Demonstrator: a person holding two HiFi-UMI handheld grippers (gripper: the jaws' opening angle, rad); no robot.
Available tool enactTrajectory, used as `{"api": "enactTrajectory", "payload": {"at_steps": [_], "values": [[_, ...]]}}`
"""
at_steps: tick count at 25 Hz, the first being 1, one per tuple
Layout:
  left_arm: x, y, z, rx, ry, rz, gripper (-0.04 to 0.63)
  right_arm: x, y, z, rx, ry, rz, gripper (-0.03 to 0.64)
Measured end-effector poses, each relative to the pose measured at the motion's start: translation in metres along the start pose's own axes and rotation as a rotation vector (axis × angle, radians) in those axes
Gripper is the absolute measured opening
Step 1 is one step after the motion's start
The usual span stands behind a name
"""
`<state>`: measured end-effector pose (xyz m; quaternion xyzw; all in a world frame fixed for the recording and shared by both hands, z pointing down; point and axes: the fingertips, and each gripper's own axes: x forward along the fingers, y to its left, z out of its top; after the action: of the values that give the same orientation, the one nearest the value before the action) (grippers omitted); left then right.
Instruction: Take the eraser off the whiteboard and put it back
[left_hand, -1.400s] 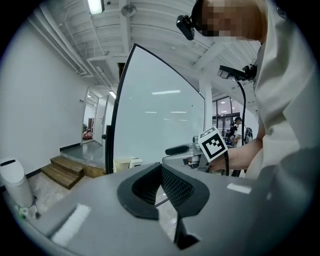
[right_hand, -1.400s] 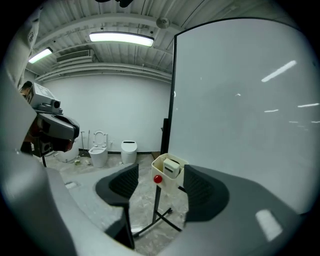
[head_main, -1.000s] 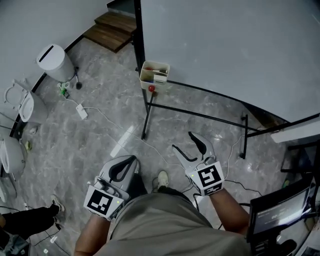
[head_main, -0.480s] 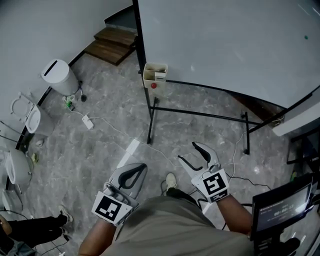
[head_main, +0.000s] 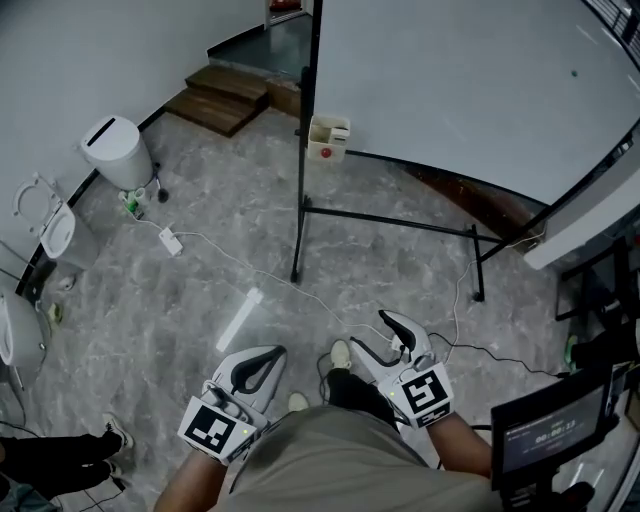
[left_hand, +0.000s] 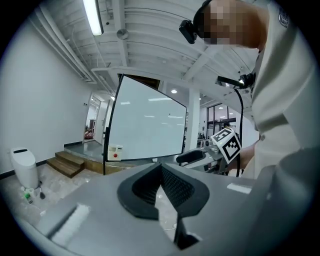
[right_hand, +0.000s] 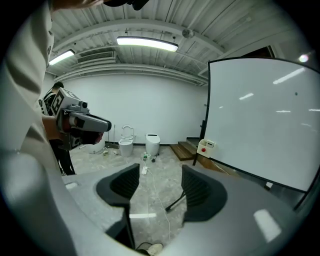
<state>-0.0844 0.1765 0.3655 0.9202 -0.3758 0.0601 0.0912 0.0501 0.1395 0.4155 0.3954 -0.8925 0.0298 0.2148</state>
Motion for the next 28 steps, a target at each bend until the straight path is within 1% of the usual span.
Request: {"api": "enactTrajectory", "payload": {"at_steps": [2,3,9,12,14,16,18,21,28], "values": [[-0.024,-0.011,-0.004,0.005,-0.010,-0.001,0.006,-0.018,0.030,-0.001,-0.010,0.008,0.005,0.270],[-0.028,-0.013,-0.004,0.007,-0.017,-0.001,0.006,-0.022,0.035,-0.001,-0.011,0.009,0.011,0.270],[-0.028,-0.026,-0.007,0.002,-0.018,-0.007,0.006,-0.035,0.041,0.004,-0.019,-0.020,0.028,0.270],[-0.023,-0.030,-0.015,-0.009,-0.011,-0.014,0.006,-0.043,0.042,0.004,-0.007,-0.049,0.034,0.270],[-0.018,-0.040,-0.015,-0.001,-0.005,-0.019,0.006,-0.057,0.040,0.001,0.002,-0.061,0.032,0.268],[-0.012,-0.058,-0.010,0.008,-0.006,-0.023,0.006,-0.075,0.035,-0.002,0.023,-0.068,0.027,0.255],[0.000,-0.085,-0.003,0.016,-0.013,-0.024,0.006,-0.100,0.024,-0.009,0.036,-0.077,0.023,0.253],[0.022,-0.131,0.002,0.026,-0.010,-0.014,0.006,-0.141,0.006,-0.021,0.039,-0.099,0.026,0.253],[0.052,-0.201,0.000,0.041,0.013,0.001,0.006,-0.198,-0.022,-0.052,0.022,-0.117,0.042,0.250]]}}
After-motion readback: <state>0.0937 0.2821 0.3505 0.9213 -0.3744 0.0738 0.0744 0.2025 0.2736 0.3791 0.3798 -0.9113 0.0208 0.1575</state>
